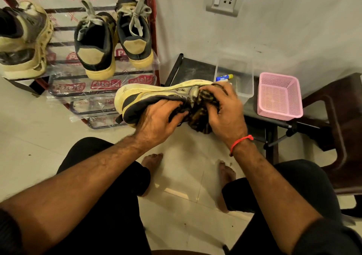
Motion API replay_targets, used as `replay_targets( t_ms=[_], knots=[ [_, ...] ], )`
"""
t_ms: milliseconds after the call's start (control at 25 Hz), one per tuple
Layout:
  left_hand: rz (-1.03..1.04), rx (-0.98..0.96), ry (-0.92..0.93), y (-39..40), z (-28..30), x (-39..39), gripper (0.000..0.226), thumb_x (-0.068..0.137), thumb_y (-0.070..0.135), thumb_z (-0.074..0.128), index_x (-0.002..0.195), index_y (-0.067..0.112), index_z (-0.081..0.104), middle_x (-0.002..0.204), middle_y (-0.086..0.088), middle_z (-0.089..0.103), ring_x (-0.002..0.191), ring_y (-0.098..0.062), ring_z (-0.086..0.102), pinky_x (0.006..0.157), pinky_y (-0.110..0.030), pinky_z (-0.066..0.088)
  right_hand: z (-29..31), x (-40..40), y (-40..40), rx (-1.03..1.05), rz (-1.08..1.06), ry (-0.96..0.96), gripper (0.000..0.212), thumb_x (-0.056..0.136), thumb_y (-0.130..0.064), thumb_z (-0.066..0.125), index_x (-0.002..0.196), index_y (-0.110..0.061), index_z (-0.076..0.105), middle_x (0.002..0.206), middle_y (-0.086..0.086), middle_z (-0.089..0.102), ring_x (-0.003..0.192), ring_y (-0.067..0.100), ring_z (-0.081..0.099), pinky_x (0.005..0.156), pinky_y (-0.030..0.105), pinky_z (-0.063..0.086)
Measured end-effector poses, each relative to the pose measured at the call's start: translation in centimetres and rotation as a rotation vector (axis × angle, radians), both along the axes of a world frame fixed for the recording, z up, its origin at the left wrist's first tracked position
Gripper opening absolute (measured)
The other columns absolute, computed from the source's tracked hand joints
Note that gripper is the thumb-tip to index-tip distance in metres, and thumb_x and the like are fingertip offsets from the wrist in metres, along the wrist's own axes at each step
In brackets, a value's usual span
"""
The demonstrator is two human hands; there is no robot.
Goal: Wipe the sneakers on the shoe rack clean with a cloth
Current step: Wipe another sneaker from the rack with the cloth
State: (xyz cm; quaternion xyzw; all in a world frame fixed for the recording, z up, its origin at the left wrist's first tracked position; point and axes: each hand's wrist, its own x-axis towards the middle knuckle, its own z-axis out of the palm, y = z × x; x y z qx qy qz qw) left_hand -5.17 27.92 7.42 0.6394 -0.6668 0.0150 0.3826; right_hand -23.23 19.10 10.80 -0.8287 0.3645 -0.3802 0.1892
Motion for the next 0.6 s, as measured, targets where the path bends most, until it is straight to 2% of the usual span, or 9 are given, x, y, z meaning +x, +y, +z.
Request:
replay_targets(
  t_ms=[120,280,440,520,600],
  knots=[
    [-0.041,-0.048,-0.119,-0.2,0.4,-0.3,0.024,0.087,0.017,0.075,0.103,-0.001,0.074,0.095,-0.017,0.075,0.085,-0.031,0.071,0.082,-0.023,0.048,0.4,-1.0,-1.5,0.024,-0.116,-0.056,0.042,0.076,0.010,0.054,0.113,-0.007,0.069,0.116,0.013,0.058,0.109,0.025,0.057,0.101,0.017,0.042],
    [-0.052,-0.037,-0.172,0.1,0.5,0.1,0.026,0.090,0.020,0.068,0.107,0.000,0.073,0.099,-0.016,0.076,0.088,-0.031,0.073,0.081,-0.031,0.055,0.0,0.1,0.8,-0.036,0.013,0.047,0.042,0.077,0.007,0.056,0.115,-0.007,0.069,0.119,0.012,0.058,0.113,0.020,0.054,0.103,0.025,0.044],
    [-0.047,-0.058,-0.198,0.2,1.0,0.2,0.026,0.090,0.020,0.068,0.105,0.000,0.073,0.096,-0.016,0.075,0.084,-0.031,0.073,0.077,-0.031,0.057,-0.6,-3.0,-3.4,0.144,-0.304,0.057,0.041,0.081,0.010,0.059,0.114,-0.010,0.070,0.121,0.015,0.060,0.112,0.030,0.059,0.103,0.029,0.046],
    [-0.058,-0.040,-0.198,0.3,0.9,0.3,0.032,0.093,0.027,0.060,0.106,0.001,0.073,0.097,-0.015,0.075,0.085,-0.030,0.072,0.078,-0.031,0.056,-0.2,-2.2,-1.9,0.103,-0.195,0.047,0.040,0.079,0.010,0.059,0.112,-0.009,0.070,0.117,0.014,0.061,0.109,0.026,0.059,0.100,0.021,0.044],
    [-0.075,-0.023,-0.173,0.2,0.7,0.3,0.034,0.094,0.028,0.057,0.109,0.001,0.072,0.099,-0.015,0.075,0.088,-0.030,0.072,0.082,-0.032,0.055,0.5,-0.2,1.0,0.051,0.031,0.024,0.040,0.078,0.008,0.058,0.112,-0.007,0.069,0.115,0.012,0.060,0.108,0.019,0.056,0.099,0.015,0.042]
  ],
)
